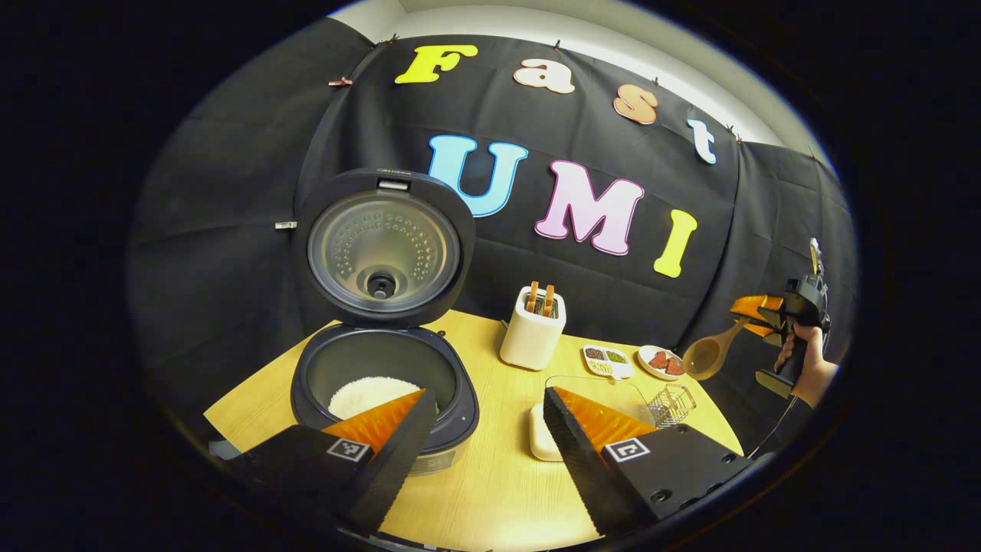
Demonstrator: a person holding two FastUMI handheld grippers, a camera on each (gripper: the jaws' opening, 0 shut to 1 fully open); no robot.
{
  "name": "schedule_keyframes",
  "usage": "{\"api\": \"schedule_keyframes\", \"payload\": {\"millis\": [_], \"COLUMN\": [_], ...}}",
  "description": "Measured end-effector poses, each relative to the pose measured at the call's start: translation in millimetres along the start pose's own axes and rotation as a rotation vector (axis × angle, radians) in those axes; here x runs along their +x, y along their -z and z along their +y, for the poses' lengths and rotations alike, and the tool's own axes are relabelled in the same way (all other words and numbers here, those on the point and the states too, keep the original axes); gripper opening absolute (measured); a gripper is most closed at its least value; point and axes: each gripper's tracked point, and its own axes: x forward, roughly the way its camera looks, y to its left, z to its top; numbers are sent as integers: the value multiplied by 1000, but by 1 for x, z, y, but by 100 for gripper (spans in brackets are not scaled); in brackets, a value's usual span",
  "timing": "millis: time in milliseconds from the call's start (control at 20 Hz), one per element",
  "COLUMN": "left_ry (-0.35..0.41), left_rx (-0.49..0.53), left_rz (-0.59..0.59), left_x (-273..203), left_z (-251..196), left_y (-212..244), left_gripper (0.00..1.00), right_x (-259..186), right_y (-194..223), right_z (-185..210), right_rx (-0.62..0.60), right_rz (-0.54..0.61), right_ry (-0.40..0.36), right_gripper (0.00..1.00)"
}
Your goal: Close the left gripper, press the button to open the rice cooker; take a wooden spoon from the chopstick holder with the right hand, scoop a spoonful of rice and pour it into the rice cooker, then put the wooden spoon back into the chopstick holder.
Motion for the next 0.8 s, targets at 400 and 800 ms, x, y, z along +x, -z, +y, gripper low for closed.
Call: {"api": "schedule_keyframes", "payload": {"millis": [400,800], "left_ry": [-197,-341], "left_rx": [-38,-25], "left_rz": [-14,-30], "left_x": [-15,-30], "left_z": [-2,-5], "left_y": [-8,-20], "left_gripper": [95,95], "right_x": [37,67], "right_y": [29,82], "right_z": [-75,-111], "right_rx": [21,21], "right_rz": [99,206], "right_ry": [81,109], "right_gripper": [15,15]}}
